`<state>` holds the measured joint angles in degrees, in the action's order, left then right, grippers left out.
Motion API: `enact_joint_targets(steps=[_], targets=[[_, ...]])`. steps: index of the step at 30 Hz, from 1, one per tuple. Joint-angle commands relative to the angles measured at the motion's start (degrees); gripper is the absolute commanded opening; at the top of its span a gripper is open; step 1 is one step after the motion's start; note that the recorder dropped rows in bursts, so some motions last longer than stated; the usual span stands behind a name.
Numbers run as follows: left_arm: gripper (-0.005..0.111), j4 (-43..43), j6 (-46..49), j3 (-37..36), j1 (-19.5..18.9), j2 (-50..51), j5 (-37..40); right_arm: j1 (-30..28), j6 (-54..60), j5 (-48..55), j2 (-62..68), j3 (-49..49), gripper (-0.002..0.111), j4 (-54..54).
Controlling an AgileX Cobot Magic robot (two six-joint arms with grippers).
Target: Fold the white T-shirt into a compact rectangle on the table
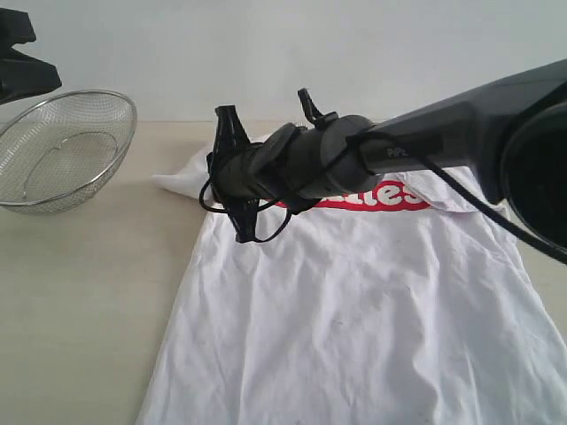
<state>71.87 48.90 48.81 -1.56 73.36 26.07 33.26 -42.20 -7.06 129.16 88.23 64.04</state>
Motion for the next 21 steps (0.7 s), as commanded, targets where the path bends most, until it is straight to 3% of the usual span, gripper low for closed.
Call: enact_joint_targets(steps=[1, 3, 5, 13, 21], targets=[[0.004, 0.2, 0.3, -0.2, -0.1, -0.5, 0.8, -0.1, 0.3, 1.1, -0.7, -0.3, 0.057, -1.0], [0.004, 0.2, 0.3, -0.2, -0.1, -0.5, 1.5, -0.1, 2.4, 1.3, -0.7, -0.3, 0.075, -1.5], [0.004, 0.2, 0.3, -0.2, -0.1, -0.5, 2.3, -0.1, 4.4, 2.6, -0.7, -0.2, 0.080, -1.9], [0.004, 0.2, -0.1, -0.2, -0.1, -0.5, 3.6, -1.8, 15.9, 6.0, -5.4, -0.2, 0.079, -2.0], [0.004, 0.2, -2.0, -0.2, -0.1, -0.5, 8.9, -7.7, 22.0, 17.0, -8.8, -0.3, 0.061, -2.0]])
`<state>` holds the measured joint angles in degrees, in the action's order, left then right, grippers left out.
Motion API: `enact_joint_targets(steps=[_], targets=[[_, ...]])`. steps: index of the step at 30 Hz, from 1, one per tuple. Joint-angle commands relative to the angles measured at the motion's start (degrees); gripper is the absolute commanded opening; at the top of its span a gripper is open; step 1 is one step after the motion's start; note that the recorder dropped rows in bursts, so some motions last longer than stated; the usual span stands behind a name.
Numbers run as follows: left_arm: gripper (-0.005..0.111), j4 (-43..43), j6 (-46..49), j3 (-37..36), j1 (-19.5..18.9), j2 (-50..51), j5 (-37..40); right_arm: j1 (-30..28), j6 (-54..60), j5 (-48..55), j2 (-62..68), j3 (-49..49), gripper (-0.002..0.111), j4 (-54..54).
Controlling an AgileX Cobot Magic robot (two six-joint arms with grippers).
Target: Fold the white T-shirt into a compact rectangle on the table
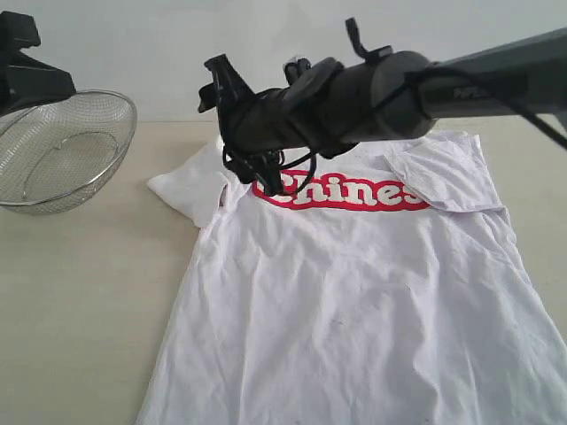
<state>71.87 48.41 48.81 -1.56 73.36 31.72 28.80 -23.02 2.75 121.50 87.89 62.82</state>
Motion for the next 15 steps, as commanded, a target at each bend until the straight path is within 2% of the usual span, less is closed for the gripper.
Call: enact_joint_targets(steps=[1, 7, 11, 15], targets=[[0.004, 0.2, -2.2, -0.2, -0.1, -0.5, 4.0, -4.0, 3.8, 9.1, -1.2, 0.1, 0.058, -0.9], [0.004, 3.1, -5.6, -1.6, -0.1, 0.4, 8.7, -7.4, 14.0, 15.3, -4.0, 0.1, 0.042, -9.1], [0.004, 10.6, -4.7, -5.2, -0.1, 3.7, 13.3, -9.9, 13.9, 18.1, -6.8, 0.1, 0.042, -17.1], [0.004, 22.3, 0.1, -8.4, 0.1, 9.0, 16.0, -11.3, 14.7, 21.4, -9.2, 0.1, 0.042, -29.1]])
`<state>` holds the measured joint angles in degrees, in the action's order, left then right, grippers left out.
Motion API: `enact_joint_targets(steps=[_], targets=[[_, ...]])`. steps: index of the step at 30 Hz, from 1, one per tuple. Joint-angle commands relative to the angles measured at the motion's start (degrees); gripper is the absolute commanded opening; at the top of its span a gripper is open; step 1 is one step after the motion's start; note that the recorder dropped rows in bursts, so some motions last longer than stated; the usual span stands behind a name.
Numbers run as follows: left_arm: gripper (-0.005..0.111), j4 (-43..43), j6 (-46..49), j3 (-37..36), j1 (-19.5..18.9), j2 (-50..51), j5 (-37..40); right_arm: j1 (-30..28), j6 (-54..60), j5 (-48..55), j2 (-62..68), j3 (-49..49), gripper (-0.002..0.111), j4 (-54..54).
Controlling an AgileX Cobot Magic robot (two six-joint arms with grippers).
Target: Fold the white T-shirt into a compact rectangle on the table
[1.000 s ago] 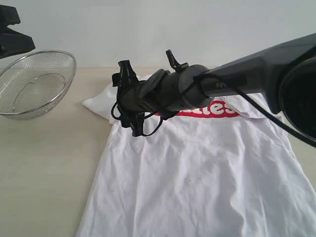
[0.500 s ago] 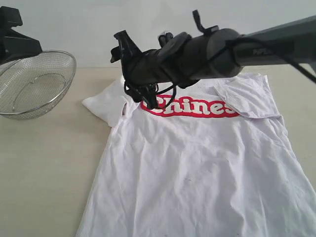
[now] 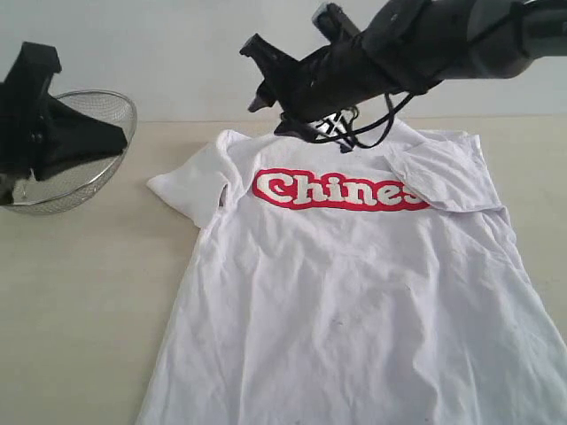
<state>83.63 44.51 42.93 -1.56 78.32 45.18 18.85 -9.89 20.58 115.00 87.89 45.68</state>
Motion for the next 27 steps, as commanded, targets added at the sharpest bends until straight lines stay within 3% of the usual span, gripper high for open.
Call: enact_joint_targets(steps=[1, 4, 10, 15, 18, 23, 27], targets=[[0.004, 13.6, 5.1, -2.9, 0.1, 5.3, 3.5, -1.3, 2.5, 4.6, -3.2, 0.1, 0.042, -15.7], [0.004, 16.3, 6.8, -3.0, 0.1, 9.0, 4.2, -1.1, 8.0, 8.5, -4.3, 0.1, 0.042, -21.4], [0.004, 16.3, 2.1, -1.8, 0.1, 16.5, -4.9, -1.2, 12.3, 9.8, -4.8, 0.1, 0.042, -25.2], [0.006, 16.3, 1.7, 5.1, 1.6, 25.3, -2.4, -1.2, 15.4, 9.8, -4.8, 0.1, 0.042, -25.2], [0.021, 16.3, 0.7, 10.3, 3.5, 30.7, -3.4, -1.2, 16.1, 9.8, -4.8, 0.1, 0.042, -25.2], [0.062, 16.3, -2.9, 16.8, 3.5, 39.0, -2.9, -1.2, 16.9, 10.2, -4.8, 0.1, 0.042, -25.3], [0.059, 16.3, -4.6, 17.1, 3.5, 42.1, -6.4, -1.2, 17.1, 11.2, -4.8, 0.1, 0.042, -25.7]])
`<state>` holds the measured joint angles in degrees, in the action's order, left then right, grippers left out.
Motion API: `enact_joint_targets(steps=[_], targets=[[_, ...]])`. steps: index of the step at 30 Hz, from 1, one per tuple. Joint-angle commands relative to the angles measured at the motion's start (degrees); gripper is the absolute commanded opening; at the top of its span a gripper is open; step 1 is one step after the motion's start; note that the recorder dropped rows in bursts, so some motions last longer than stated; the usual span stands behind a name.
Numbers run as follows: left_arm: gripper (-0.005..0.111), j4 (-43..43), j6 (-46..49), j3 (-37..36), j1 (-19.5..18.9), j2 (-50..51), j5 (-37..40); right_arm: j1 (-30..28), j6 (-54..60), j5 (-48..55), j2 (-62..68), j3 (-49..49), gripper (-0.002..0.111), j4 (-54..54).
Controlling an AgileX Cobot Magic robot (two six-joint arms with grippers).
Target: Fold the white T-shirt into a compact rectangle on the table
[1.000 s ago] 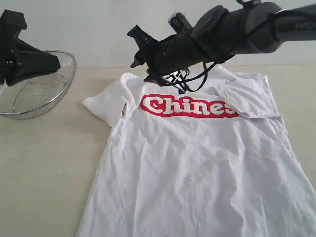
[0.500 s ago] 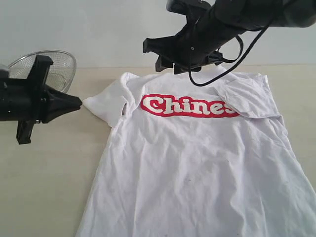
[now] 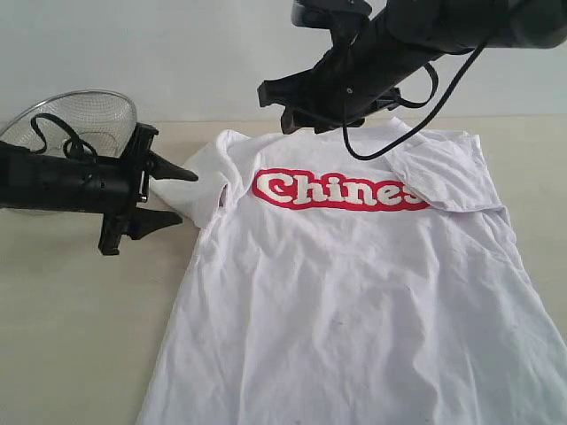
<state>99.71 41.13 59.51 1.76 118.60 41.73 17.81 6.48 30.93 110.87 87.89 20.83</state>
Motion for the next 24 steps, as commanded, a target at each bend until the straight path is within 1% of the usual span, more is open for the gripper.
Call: enact_joint_targets(steps=[1, 3, 10, 20, 21, 24], targets=[[0.059, 0.2, -1.3, 0.7, 0.1, 2.0, -3.8, -0.2, 0.9, 0.8, -0.7, 0.1, 0.042, -0.8], [0.059, 0.2, -1.3, 1.8, 0.1, 2.7, -6.3, -0.2, 0.9, 0.8, -0.7, 0.1, 0.042, -0.8], [0.059, 0.2, -1.0, 8.5, 0.4, 7.4, -7.7, -0.2, 0.9, 0.8, -0.7, 0.1, 0.042, -0.8], [0.059, 0.2, -0.9, 10.6, 2.9, 8.7, -10.5, -0.2, 1.1, 0.8, -0.7, 0.1, 0.042, -0.8], [0.058, 0.2, -0.9, 10.6, 2.9, 8.7, -10.5, -0.2, 1.1, 0.8, -0.7, 0.1, 0.042, -0.8], [0.043, 0.2, -0.9, 10.6, 2.9, 8.7, -10.6, -0.2, 1.1, 0.8, -0.7, 0.1, 0.042, -0.8]])
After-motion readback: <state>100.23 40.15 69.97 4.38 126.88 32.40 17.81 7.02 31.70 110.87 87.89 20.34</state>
